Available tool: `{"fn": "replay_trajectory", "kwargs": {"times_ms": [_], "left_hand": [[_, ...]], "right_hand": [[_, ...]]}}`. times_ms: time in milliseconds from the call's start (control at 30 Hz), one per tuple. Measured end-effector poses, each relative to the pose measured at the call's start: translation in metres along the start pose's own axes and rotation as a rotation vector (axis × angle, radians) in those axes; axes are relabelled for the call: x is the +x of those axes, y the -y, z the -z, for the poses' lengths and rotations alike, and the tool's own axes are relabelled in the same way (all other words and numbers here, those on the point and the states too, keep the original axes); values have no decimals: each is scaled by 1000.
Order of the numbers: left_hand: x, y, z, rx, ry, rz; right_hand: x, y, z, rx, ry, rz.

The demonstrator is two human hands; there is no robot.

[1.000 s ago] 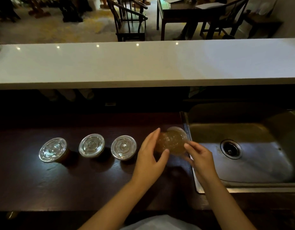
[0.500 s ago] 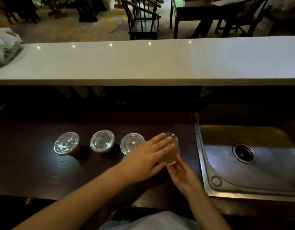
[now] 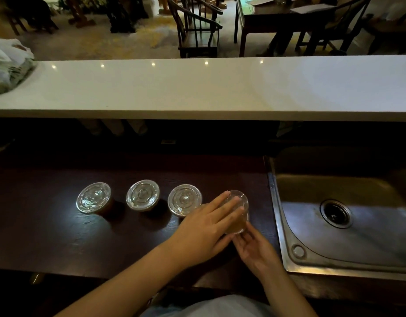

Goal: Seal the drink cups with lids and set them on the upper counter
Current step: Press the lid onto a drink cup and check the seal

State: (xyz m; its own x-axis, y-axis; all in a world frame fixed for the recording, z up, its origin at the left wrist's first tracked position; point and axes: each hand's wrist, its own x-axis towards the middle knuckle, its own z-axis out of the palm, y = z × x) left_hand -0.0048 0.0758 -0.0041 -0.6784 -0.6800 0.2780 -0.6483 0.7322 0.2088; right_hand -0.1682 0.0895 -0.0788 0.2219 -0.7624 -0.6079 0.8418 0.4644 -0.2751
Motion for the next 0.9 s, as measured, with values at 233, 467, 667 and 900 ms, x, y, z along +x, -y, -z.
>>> {"fn": "replay_trajectory", "kwargs": {"times_ms": [233,467,667,900], "left_hand": [[-12,-18,-29,-599,-64,514],[18,-16,-35,-1741,23,1205],[27,-8,-37,-2116,-199,1288],[26,-3,-50,-2177,-236,1398]], "right_hand": [[-8,35,-20,-806,-346,597],[4,56,-29,-1706,-311,1228],[9,60,-28,-2056,-45,1581],[16,59,-6,-2212,227,1540]]}}
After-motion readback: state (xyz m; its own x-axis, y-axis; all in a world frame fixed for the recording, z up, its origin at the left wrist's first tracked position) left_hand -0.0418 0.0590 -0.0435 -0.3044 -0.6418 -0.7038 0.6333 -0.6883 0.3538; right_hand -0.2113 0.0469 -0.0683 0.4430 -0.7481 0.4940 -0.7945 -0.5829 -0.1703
